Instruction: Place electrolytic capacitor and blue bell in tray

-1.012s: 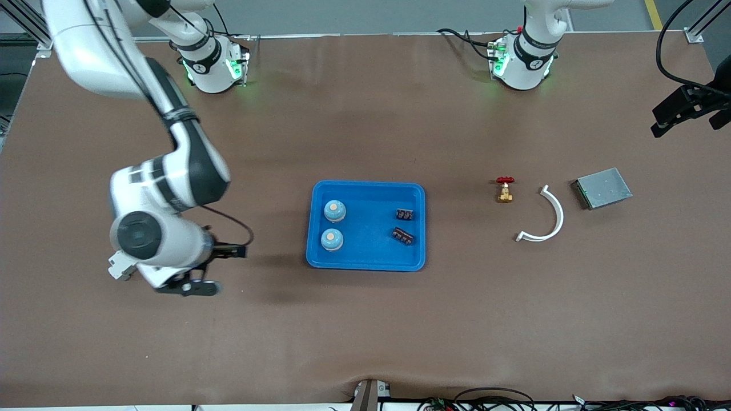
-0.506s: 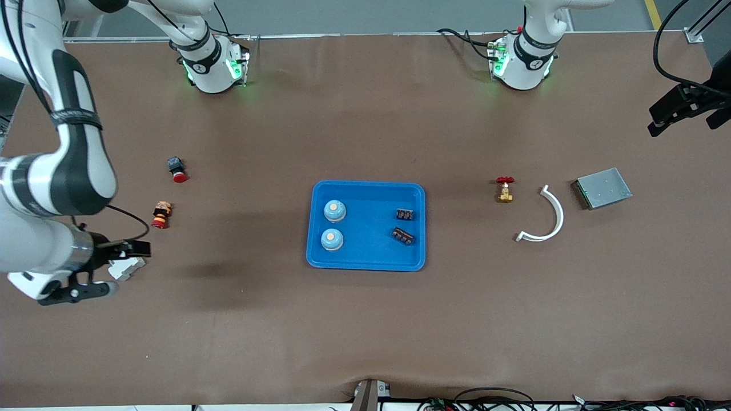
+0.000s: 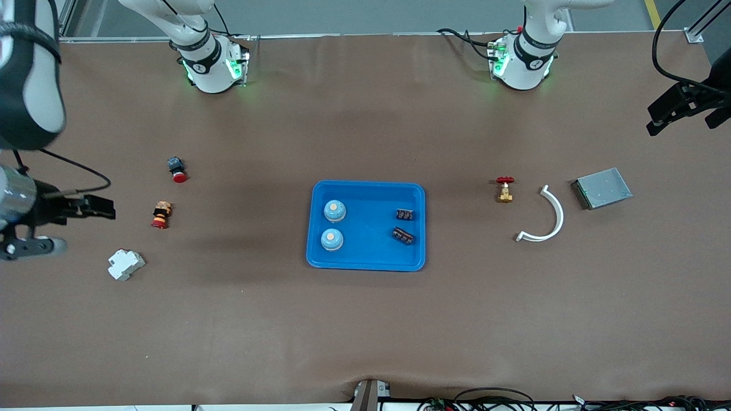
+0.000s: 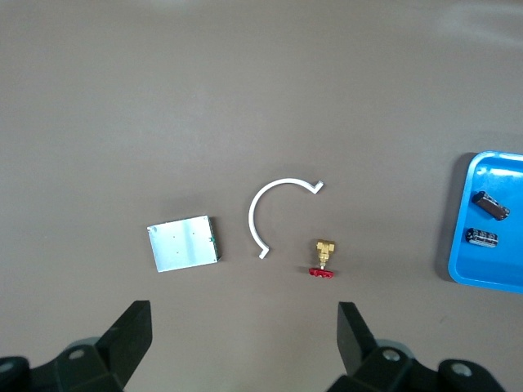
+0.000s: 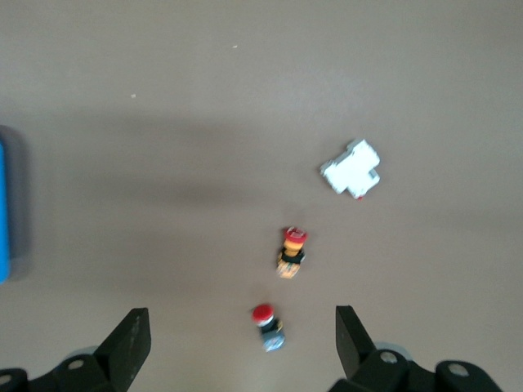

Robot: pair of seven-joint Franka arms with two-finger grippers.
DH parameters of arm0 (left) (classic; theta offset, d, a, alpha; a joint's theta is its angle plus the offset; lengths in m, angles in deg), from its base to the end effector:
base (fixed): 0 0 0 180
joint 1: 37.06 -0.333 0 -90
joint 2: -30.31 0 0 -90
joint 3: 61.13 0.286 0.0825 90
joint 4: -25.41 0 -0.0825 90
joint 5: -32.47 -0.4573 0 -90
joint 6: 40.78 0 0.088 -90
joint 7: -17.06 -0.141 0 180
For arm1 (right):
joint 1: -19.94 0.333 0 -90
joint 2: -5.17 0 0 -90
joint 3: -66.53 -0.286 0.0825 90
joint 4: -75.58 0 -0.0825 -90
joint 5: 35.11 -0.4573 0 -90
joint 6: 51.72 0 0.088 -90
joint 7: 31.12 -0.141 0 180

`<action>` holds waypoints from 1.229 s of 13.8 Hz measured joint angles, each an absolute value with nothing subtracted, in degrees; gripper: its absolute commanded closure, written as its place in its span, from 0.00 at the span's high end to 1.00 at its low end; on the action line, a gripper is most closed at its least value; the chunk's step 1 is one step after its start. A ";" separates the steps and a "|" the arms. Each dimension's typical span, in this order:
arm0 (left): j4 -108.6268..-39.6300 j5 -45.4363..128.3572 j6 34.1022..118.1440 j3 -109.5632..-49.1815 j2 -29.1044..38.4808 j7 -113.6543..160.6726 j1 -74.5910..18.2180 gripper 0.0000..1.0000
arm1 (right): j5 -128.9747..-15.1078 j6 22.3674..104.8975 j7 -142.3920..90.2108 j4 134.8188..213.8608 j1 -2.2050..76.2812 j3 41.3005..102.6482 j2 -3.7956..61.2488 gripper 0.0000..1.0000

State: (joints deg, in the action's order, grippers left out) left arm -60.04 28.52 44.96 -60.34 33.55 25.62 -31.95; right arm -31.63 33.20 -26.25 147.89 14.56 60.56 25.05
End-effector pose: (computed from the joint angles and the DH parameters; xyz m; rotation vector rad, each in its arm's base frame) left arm 0.6036 -0.0352 0.6319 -3.0768 -0.1251 -0.1060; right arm 0.7042 -0.0116 0.4889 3.1119 0.1397 -0.1966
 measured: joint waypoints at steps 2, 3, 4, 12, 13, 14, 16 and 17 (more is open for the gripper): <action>-60.02 28.53 44.96 -60.50 33.56 25.62 -31.93 1.00 | -32.79 32.58 -26.73 148.27 15.44 63.02 22.29 1.00; -59.99 28.53 44.97 -60.54 33.56 25.62 -31.90 1.00 | -32.96 32.42 -27.54 148.44 15.64 63.55 21.33 1.00; -59.85 28.53 45.02 -60.55 33.56 25.62 -31.88 1.00 | -33.04 31.90 -28.68 148.68 15.78 63.73 20.52 1.00; -59.13 31.63 42.25 -61.51 33.56 23.93 -31.78 1.00 | -33.11 29.65 -31.74 153.94 17.68 64.97 13.68 1.00; -59.13 31.63 41.84 -61.51 33.56 23.78 -31.78 1.00 | -33.11 29.66 -31.74 155.04 17.82 65.40 12.58 1.00; -59.13 31.63 41.56 -61.51 33.56 23.76 -31.78 1.00 | -33.11 29.67 -31.74 155.78 17.92 65.81 11.71 1.00; -59.13 31.63 41.34 -61.51 33.56 23.46 -31.79 1.00 | -33.12 29.66 -31.74 156.64 17.94 66.38 10.82 1.00; -59.13 31.63 41.30 -61.51 33.56 22.97 -31.80 1.00 | -33.17 29.66 -31.74 156.97 17.95 66.58 10.70 1.00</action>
State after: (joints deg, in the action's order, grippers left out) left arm -59.13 31.63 41.30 -61.51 33.56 22.97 -31.80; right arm -33.17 29.66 -31.74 156.97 17.95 66.58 10.70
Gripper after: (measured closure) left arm 0.000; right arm 0.000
